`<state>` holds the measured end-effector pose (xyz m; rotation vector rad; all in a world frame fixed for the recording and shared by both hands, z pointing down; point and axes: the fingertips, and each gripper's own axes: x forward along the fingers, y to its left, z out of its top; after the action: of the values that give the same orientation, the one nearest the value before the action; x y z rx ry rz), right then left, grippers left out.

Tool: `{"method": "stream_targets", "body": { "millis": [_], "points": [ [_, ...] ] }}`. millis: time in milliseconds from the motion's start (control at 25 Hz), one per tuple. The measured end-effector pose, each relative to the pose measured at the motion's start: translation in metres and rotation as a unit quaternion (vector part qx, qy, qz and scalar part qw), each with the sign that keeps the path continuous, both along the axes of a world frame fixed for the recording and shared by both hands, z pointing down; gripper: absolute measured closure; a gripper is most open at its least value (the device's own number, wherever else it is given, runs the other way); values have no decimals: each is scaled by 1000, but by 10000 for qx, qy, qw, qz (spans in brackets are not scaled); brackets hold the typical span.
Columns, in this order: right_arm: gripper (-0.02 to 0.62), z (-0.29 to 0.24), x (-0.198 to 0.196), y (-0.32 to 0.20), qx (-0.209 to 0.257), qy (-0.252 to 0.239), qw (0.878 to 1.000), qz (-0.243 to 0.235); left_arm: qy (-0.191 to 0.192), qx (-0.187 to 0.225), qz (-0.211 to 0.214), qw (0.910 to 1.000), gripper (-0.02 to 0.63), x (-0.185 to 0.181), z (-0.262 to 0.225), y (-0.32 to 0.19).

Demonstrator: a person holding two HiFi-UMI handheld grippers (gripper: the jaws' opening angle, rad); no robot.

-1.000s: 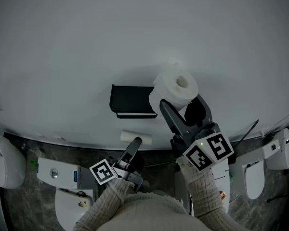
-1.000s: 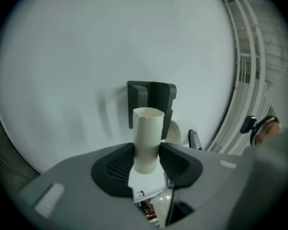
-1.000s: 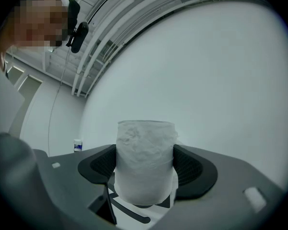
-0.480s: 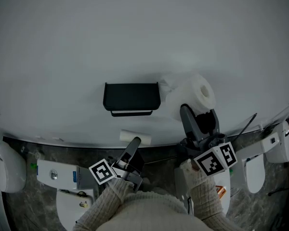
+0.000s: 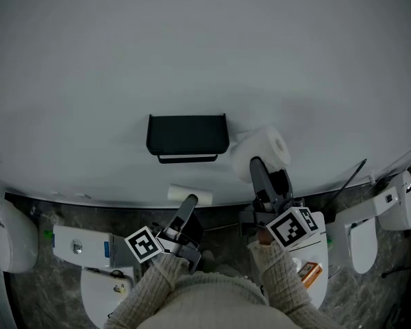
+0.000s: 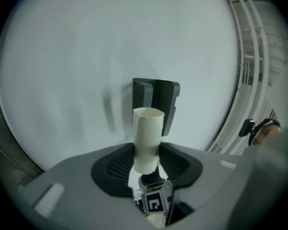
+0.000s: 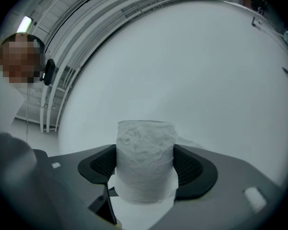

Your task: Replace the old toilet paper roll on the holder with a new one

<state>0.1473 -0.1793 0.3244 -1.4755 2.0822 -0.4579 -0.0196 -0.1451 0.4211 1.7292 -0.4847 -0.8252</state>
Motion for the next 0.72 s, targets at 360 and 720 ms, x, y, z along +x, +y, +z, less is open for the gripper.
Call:
{"method": "stream_targets", "body": {
  "millis": [360,720],
  "points": [
    [232,30,-22,-19,-290,-758,9964,-257,-32,-34,-196,9998,453,-17,3,1],
    [232,46,-23,-32,-448,-1607,9858,-182,-45,-69,-362,9993,453,-32,5,1]
  ]
}}
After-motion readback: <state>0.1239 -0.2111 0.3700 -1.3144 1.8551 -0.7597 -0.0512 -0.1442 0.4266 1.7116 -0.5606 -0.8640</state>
